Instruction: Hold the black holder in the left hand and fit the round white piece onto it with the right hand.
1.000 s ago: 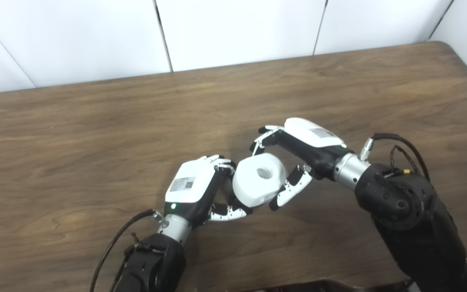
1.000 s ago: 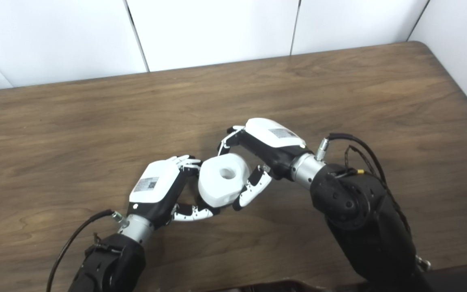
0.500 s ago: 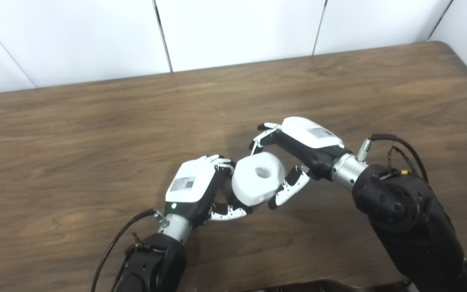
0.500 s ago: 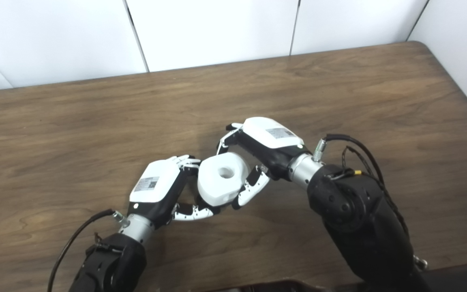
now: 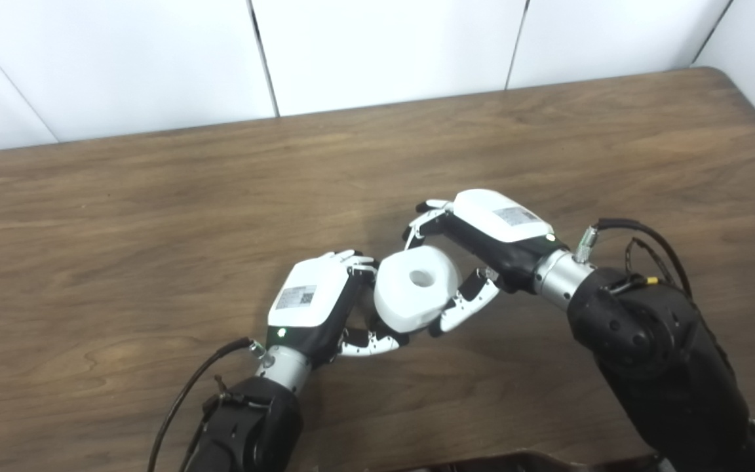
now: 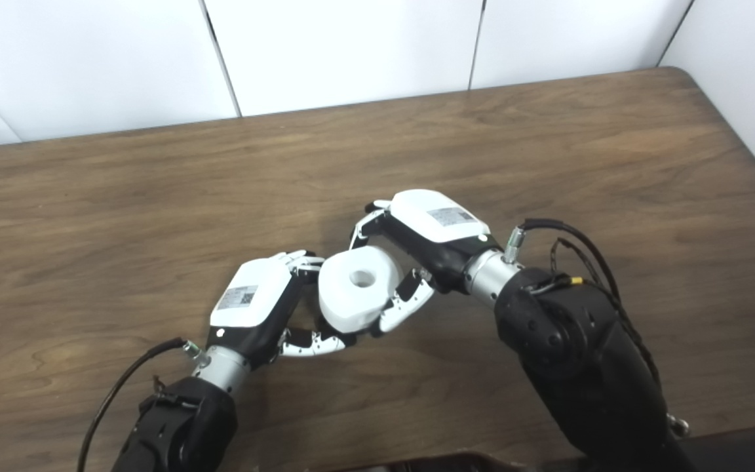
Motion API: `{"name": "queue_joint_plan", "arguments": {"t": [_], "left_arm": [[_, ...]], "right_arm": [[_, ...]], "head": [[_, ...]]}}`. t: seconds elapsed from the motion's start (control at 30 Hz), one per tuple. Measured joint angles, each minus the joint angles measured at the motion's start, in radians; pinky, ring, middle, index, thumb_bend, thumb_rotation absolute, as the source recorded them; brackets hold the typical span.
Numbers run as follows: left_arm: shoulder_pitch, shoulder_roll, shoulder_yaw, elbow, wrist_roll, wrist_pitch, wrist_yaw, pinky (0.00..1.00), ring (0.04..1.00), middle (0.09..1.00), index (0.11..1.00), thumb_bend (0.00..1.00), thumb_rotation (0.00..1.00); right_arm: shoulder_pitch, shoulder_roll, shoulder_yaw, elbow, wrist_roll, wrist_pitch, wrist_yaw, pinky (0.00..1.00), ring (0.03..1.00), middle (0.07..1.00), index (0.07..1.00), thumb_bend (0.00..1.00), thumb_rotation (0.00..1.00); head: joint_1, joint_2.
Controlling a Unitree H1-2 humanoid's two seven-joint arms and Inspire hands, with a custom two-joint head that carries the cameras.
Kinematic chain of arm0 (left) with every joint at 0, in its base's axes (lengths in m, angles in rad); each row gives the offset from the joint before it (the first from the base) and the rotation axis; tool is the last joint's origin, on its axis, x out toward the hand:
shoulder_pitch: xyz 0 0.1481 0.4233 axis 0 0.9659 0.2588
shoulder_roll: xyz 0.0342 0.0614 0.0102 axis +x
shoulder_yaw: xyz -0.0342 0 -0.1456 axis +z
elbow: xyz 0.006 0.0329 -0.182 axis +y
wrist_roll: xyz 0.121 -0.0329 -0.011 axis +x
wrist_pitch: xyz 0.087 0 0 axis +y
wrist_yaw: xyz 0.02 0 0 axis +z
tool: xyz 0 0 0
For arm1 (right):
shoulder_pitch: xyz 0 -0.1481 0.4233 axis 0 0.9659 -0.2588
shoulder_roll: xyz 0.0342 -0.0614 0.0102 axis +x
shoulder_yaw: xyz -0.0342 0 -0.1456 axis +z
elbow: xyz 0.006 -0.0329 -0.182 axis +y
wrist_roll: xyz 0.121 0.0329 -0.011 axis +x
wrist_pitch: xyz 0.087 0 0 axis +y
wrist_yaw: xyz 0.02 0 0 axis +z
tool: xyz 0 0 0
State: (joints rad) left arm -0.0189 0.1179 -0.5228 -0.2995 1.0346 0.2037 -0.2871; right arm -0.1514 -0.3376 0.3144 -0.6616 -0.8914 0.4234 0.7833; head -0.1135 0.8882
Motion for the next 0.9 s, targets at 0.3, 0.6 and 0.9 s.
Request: {"name": "queue_joint_plan", "arguments": {"t": [0.3,0.6,0.9], "left_arm": [[0.000,-0.001,-0.001,0.000,0.000,0.000,0.000,0.89,0.880,0.787,0.488,0.52,0.06],[-0.001,-0.002,-0.003,0.002,0.003,0.000,0.000,0.89,0.875,0.787,0.488,0.52,0.06],[-0.004,-0.004,-0.004,0.008,0.003,-0.001,0.004,0.89,0.878,0.786,0.488,0.52,0.06]], "right_arm": [[0.001,0.001,-0.004,0.005,-0.005,0.000,0.000,0.87,0.945,0.796,0.626,0.95,0.26],[0.001,0.001,-0.010,0.007,-0.001,0.001,0.005,0.88,0.952,0.806,0.630,0.94,0.26],[0.000,0.001,-0.016,0.007,-0.001,0.005,0.011,0.88,0.958,0.805,0.638,0.93,0.27]], "head": [[0.000,0.002],[0.000,-0.005],[-0.002,-0.008]]}}
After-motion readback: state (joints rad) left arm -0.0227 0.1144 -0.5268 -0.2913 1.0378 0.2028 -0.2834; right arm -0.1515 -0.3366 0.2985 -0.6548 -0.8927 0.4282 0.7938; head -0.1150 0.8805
